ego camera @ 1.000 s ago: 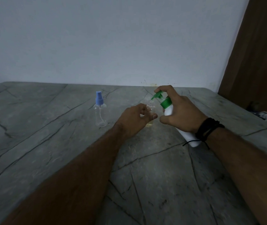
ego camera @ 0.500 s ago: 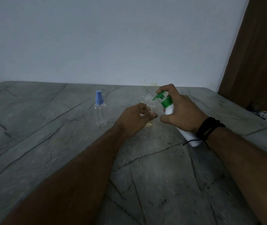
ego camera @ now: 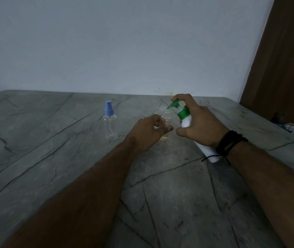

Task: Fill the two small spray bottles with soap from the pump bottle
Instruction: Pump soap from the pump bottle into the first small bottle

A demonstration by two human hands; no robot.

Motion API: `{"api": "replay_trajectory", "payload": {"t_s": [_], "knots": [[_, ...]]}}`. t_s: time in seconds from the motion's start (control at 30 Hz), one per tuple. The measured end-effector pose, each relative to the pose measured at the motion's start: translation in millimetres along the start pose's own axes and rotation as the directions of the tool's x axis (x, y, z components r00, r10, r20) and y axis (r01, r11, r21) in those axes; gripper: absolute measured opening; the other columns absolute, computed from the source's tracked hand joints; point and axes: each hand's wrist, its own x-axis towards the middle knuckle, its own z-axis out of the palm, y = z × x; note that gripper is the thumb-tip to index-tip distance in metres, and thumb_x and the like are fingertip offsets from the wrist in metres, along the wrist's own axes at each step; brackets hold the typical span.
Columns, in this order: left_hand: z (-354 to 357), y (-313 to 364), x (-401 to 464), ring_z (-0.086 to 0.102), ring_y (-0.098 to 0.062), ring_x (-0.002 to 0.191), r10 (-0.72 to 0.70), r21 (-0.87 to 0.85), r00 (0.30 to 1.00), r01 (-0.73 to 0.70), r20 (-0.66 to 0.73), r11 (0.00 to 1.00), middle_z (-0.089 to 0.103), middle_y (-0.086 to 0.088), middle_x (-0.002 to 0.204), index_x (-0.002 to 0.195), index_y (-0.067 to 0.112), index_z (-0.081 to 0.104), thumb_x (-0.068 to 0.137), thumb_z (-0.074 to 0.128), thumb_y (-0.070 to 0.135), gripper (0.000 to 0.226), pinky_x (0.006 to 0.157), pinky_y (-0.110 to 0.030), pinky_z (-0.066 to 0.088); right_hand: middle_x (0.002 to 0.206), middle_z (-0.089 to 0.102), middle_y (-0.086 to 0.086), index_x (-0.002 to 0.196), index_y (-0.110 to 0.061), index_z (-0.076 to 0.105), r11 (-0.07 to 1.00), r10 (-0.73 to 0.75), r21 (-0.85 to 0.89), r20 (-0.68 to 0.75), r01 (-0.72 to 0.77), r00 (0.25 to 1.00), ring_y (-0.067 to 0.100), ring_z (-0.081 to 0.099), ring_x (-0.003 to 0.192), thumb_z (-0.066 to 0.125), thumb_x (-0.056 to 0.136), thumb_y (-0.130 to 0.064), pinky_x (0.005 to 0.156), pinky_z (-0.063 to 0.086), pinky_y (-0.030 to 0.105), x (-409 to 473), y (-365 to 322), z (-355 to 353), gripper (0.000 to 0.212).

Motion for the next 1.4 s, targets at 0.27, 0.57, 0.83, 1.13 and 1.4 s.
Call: {"api": "replay_trajectory", "payload": {"t_s": [0.27, 0.57, 0.83, 1.13, 1.4], "knots": [[1.4, -1.4, 0.2, 0.060, -0.007, 0.100, -0.001, -0.012, 1.000, 0.001, -0.009, 1.000, 0.066, 0.007, 0.112, 0.114, 0.023, 0.061, 0.081, 0.064, 0.056, 0.046, 0.079, -0.024, 0.044, 0.074, 0.063, -0.002, 0.129, -0.034, 0.041, 1.000, 0.010, -0.011, 0.014, -0.009, 1.000, 0.018, 0.062, 0.061, 0.075, 0.070, -0.013, 0.058, 0.050, 0.036, 0.4, 0.0, -0.1, 0.071], [1.3, -1.7, 1.2, 0.060, -0.007, 0.101, -0.011, -0.012, 1.000, 0.011, -0.002, 1.000, 0.067, 0.008, 0.111, 0.115, 0.022, 0.062, 0.081, 0.064, 0.056, 0.048, 0.084, -0.027, 0.047, 0.075, 0.063, -0.005, 0.129, -0.033, 0.042, 1.000, 0.007, -0.001, 0.010, -0.007, 1.000, 0.014, 0.061, 0.061, 0.075, 0.070, -0.011, 0.057, 0.049, 0.032, 0.1, -0.3, -0.6, 0.071], [3.2, -2.8, 1.8, 0.059, -0.007, 0.100, -0.012, 0.005, 1.000, 0.012, 0.005, 1.000, 0.065, 0.007, 0.114, 0.115, 0.025, 0.060, 0.081, 0.061, 0.059, 0.048, 0.081, -0.026, 0.043, 0.075, 0.062, -0.008, 0.128, -0.032, 0.042, 1.000, 0.004, -0.007, 0.008, -0.004, 1.000, 0.012, 0.061, 0.061, 0.076, 0.070, -0.011, 0.056, 0.048, 0.026, -0.9, 0.0, -1.2, 0.070], [3.3, -4.2, 2.1, 0.059, -0.006, 0.098, -0.008, -0.008, 1.000, 0.008, -0.002, 1.000, 0.066, 0.008, 0.111, 0.112, 0.027, 0.061, 0.080, 0.062, 0.059, 0.045, 0.078, -0.024, 0.043, 0.074, 0.061, -0.010, 0.128, -0.033, 0.042, 1.000, -0.004, -0.002, 0.010, 0.004, 1.000, 0.011, 0.061, 0.061, 0.076, 0.070, -0.011, 0.053, 0.046, 0.021, -0.4, -0.5, -1.4, 0.071], [4.4, -5.4, 2.8, 0.058, -0.003, 0.096, 0.004, 0.007, 1.000, -0.004, -0.017, 1.000, 0.066, 0.009, 0.110, 0.114, 0.026, 0.061, 0.080, 0.062, 0.061, 0.049, 0.071, -0.017, 0.039, 0.072, 0.061, -0.013, 0.128, -0.030, 0.043, 1.000, -0.006, -0.003, 0.015, 0.006, 1.000, 0.008, 0.061, 0.061, 0.076, 0.070, -0.010, 0.053, 0.046, 0.020, -0.8, -2.0, -1.9, 0.070]]}}
